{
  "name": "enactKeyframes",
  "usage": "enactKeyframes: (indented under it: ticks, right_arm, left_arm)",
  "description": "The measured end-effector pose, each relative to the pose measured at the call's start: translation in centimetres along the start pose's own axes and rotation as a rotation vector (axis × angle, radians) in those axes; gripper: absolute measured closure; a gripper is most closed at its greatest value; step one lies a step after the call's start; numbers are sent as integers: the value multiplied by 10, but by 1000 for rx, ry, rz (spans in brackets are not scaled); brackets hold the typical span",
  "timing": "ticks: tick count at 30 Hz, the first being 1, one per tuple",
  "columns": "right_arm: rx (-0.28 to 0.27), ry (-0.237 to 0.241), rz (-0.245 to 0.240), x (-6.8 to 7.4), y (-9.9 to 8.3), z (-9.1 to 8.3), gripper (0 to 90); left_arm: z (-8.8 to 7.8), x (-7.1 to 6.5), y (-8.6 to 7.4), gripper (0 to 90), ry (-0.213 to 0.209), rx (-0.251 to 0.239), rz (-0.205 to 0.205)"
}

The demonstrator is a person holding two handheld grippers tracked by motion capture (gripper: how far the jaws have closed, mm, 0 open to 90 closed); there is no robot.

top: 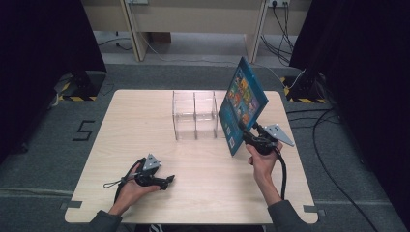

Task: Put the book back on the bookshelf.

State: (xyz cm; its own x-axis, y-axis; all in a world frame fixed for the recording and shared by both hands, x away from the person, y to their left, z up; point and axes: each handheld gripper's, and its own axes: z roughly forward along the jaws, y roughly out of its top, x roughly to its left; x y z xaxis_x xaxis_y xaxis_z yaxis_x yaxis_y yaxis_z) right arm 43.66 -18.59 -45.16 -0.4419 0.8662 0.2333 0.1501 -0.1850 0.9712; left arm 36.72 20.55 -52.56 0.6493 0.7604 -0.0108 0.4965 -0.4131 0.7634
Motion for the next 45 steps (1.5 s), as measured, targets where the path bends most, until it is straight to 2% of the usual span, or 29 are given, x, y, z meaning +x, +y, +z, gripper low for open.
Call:
enactKeyframes:
  ticks: [2, 5, 8, 12, 15, 18, 20, 30, 33, 36, 39, 42, 45]
  right_arm:
    - [2, -3, 30, 0, 1, -1, 459]
    - [6, -18, 7, 0, 1, -4, 419]
    - [17, -12, 28, 0, 0, -5, 384]
    - [25, -12, -13, 3, 1, -8, 366]
    - [32, -29, -45, 5, 1, -11, 360]
    - [31, -31, -38, 5, 2, -14, 335]
    - [30, -43, -49, 6, 2, -18, 318]
    - [47, -36, -80, 6, -2, -27, 283]
    - [35, -10, -62, 6, -3, -31, 261]
    - [36, -13, -91, 8, -4, -34, 233]
    - [38, -6, -89, 9, -6, -38, 197]
    - [51, -22, -128, 12, -6, -41, 173]
    - [43, -11, -142, 15, -6, -45, 164]
  left_arm:
    - [0, 0, 0, 172, 0, 0, 0]
    - [0, 0, 0, 172, 0, -1, -1]
    - [0, 0, 0, 171, -1, 2, 2]
    - [0, 0, 0, 168, 0, 2, 2]
    - [0, 0, 0, 168, -1, 1, 0]
    - [0, 0, 0, 168, 0, 3, 3]
    - [0, 0, 0, 167, 0, 3, 3]
    - [0, 0, 0, 166, -1, 3, 3]
    - [0, 0, 0, 165, -1, 3, 4]
    - [0, -1, 0, 162, -5, 3, 5]
    - [0, -1, 0, 160, -7, 4, 7]
    - [0, -1, 0, 159, -9, 4, 8]
    - [0, -1, 0, 158, -10, 4, 9]
